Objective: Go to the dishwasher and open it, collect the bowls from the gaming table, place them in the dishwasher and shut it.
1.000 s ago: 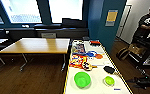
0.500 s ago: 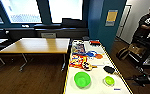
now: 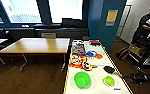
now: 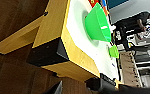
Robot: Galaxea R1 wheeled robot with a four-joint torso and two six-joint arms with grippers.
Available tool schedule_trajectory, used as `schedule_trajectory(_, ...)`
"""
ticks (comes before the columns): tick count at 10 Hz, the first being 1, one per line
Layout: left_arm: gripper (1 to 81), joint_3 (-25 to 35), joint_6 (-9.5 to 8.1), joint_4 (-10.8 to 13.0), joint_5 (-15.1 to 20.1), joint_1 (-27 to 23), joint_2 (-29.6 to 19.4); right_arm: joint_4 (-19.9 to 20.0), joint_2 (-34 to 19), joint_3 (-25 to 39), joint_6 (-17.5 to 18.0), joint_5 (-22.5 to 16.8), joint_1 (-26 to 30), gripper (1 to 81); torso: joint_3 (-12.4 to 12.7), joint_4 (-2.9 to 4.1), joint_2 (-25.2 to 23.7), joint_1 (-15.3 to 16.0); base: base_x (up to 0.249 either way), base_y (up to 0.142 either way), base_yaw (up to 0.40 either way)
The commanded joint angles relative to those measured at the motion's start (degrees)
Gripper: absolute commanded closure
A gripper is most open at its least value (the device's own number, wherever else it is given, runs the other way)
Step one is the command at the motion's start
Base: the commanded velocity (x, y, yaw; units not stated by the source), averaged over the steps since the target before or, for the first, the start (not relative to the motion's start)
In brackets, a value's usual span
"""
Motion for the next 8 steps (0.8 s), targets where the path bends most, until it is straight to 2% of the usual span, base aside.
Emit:
schedule_trajectory(1,1.0,1.36,-0.04,0.46,1.25,-4.73,-1.33,1.54,6.37,-8.28,1.56,-1.73,7.00,1.0,0.00,0.00,0.00,0.00,0.000,0.000,0.000)
schedule_trajectory(4,1.0,0.21,-0.04,0.46,1.60,-4.73,-0.37,1.46,11.39,-16.39,1.57,-1.99,6.03,1.0,0.00,0.00,0.00,0.00,0.000,0.000,0.000)
schedule_trajectory(8,1.0,-1.19,-0.13,0.55,1.86,-4.73,0.86,0.75,13.59,-20.70,0.77,-1.29,-1.70,1.0,-0.02,0.00,0.02,0.00,0.000,0.000,0.000)
